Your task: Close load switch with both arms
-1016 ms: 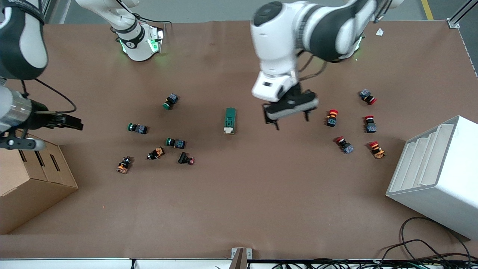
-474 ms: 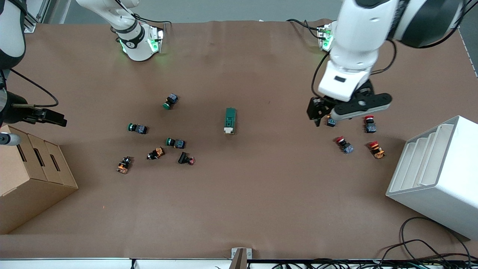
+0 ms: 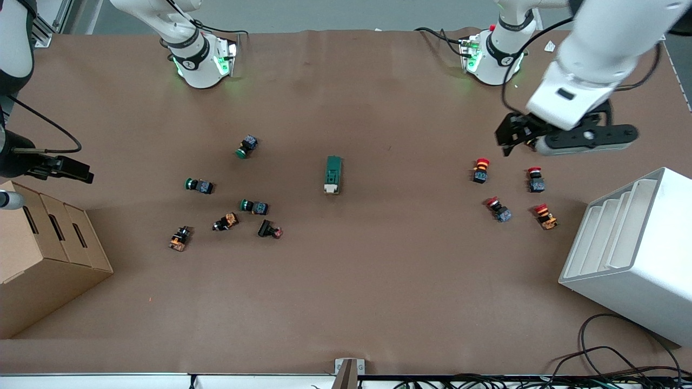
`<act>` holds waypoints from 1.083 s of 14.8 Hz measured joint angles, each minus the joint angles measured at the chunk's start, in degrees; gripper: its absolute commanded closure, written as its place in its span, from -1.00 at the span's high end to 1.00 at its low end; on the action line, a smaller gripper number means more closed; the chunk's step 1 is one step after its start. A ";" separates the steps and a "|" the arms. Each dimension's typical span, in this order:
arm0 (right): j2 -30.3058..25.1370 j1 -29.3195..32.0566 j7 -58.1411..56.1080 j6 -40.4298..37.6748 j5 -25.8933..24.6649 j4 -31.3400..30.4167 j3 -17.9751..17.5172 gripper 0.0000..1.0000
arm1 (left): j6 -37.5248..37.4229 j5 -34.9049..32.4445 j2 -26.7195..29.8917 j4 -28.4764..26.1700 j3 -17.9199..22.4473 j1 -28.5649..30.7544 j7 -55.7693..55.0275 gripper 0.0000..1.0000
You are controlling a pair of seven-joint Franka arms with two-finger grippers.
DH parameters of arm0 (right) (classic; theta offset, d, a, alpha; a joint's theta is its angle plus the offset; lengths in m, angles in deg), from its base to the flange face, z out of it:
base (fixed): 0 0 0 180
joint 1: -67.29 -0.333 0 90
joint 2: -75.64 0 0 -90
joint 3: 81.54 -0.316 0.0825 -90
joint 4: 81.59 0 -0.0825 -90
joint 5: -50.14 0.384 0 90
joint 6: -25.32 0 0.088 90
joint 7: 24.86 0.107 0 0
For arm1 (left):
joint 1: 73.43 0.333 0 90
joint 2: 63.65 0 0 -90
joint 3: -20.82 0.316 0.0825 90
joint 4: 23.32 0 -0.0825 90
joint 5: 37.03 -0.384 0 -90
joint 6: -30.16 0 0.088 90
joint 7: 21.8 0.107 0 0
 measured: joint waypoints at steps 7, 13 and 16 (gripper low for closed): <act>0.03 0.00 -2.90 -1.99 0.00 0.28 -0.11 1.00 | -5.53 4.61 5.93 -3.22 10.25 0.96 14.74 1.00; 0.03 0.00 -2.98 -2.80 0.00 0.76 -0.37 1.00 | -5.53 5.21 8.30 -5.68 10.90 3.03 16.11 1.00; 0.03 0.00 -2.94 -3.97 0.04 0.90 -0.45 1.00 | -5.53 5.24 8.30 -6.01 9.23 3.06 15.91 1.00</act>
